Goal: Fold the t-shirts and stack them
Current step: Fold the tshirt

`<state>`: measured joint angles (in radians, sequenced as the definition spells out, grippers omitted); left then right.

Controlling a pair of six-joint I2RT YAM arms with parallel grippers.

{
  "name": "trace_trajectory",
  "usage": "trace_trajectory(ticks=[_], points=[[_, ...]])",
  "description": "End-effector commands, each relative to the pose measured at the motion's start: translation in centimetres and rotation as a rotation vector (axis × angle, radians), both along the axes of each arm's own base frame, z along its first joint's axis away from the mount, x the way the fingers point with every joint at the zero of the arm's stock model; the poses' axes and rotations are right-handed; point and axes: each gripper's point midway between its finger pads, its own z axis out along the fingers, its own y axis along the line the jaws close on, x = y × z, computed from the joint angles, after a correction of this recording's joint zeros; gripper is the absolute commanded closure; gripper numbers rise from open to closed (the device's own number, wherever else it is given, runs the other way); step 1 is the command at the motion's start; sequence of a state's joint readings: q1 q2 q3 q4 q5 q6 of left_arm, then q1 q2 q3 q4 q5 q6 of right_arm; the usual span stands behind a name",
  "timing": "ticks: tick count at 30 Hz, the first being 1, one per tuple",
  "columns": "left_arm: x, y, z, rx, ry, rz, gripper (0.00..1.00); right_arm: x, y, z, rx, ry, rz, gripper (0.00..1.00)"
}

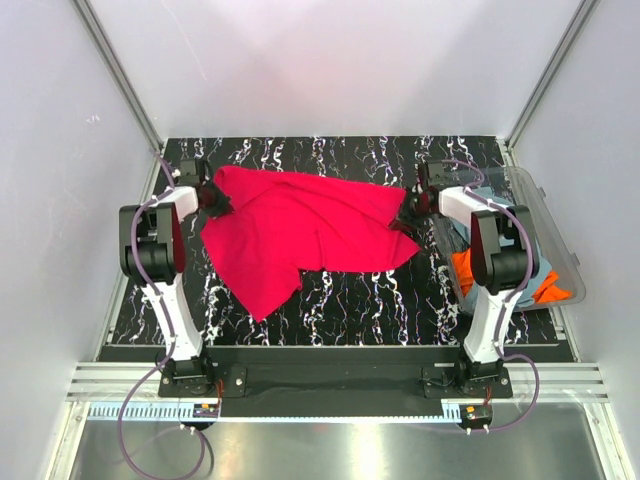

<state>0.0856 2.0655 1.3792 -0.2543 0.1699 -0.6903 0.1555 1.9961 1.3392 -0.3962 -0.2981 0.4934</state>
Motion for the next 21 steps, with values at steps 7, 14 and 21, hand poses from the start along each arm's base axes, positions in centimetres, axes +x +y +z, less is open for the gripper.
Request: trace_trajectory(ticks=[7, 14, 21], points=[[-9.8, 4.9, -1.3, 0.069, 0.259, 0.122, 1.00, -5.4, 0.3, 4.7, 0.044, -0.049, -0.023, 1.00], [-10.3, 5.5, 4.8, 0.139, 0.095, 0.026, 1.00, -11.5, 2.0, 5.2, 0.078, -0.003, -0.013, 1.00], [-3.9, 3.0, 12.6, 0.147, -0.170, -0.103, 1.00, -3.1, 0.3, 9.0, -0.054, -0.161, 0.035, 1.00]])
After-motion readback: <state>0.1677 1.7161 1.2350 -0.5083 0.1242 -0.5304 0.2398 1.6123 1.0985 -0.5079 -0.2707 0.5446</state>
